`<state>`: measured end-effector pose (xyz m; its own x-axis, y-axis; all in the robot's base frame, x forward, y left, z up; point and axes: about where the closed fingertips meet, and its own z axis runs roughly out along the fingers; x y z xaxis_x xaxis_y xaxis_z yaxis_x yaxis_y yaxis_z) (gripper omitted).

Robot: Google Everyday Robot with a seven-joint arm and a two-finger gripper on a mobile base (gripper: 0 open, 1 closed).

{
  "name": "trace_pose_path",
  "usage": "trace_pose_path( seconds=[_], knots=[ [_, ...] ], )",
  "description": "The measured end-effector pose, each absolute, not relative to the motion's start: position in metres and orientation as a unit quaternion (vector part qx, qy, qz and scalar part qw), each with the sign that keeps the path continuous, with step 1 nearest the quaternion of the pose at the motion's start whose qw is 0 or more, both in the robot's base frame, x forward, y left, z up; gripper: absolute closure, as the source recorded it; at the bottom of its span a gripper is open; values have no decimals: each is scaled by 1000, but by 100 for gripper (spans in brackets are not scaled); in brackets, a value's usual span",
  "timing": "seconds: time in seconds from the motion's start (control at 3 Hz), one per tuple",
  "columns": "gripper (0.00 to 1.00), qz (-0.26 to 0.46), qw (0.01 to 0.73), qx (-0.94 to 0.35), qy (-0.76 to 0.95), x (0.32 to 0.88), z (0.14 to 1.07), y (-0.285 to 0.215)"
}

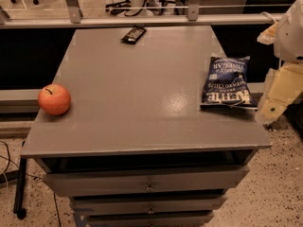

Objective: Pick blue chip bag

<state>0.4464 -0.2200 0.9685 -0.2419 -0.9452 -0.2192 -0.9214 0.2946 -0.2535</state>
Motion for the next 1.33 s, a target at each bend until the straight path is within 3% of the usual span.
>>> trace_pose_path(
  seconds=[0.67,1.33],
  knots=[
    [0,-20,234,-534,812,528,911,-251],
    [0,52,299,-468,830,597,878,-250]
  ],
)
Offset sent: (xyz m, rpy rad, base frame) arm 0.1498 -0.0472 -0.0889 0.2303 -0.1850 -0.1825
